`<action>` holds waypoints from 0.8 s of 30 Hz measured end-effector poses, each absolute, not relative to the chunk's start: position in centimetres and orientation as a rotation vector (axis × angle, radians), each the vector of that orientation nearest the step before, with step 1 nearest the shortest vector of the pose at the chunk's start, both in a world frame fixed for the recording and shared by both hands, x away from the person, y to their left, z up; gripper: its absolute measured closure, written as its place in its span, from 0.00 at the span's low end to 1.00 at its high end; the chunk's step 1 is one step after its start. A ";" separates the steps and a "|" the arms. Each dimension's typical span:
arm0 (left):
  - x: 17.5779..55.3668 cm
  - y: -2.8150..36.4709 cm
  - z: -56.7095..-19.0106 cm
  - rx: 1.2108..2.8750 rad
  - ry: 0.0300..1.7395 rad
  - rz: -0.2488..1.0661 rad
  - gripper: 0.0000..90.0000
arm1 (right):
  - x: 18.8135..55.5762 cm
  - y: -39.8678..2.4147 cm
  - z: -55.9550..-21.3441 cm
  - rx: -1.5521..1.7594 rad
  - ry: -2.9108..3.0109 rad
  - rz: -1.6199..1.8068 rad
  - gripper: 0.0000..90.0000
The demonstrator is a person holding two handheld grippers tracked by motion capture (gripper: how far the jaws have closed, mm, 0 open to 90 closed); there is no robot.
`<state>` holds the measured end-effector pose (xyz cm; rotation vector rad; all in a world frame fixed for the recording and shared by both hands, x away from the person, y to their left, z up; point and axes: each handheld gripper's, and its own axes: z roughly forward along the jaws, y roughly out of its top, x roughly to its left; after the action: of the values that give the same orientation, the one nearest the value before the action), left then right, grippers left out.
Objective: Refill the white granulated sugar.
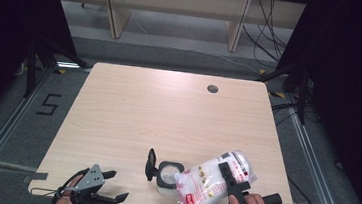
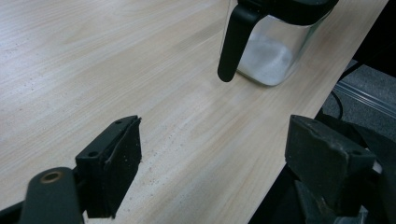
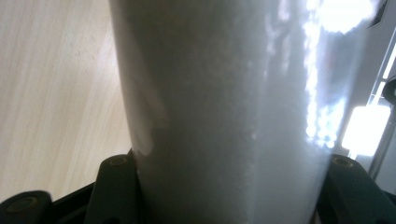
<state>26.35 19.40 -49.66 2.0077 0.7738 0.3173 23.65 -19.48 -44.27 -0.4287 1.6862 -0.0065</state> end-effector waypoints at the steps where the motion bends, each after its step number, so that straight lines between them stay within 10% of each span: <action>1: 26.3 19.3 -49.7 2.002 0.790 0.309 0.20 | 23.7 -19.5 -44.2 -0.433 1.687 -0.010 0.51; 24: 26.4 19.5 -49.6 2.013 0.794 0.316 0.20 | 23.5 -19.7 -43.8 -0.429 1.676 -0.022 0.51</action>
<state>26.38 19.52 -49.58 2.0129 0.7935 0.3159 23.52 -19.67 -43.85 -0.4293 1.6763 -0.0217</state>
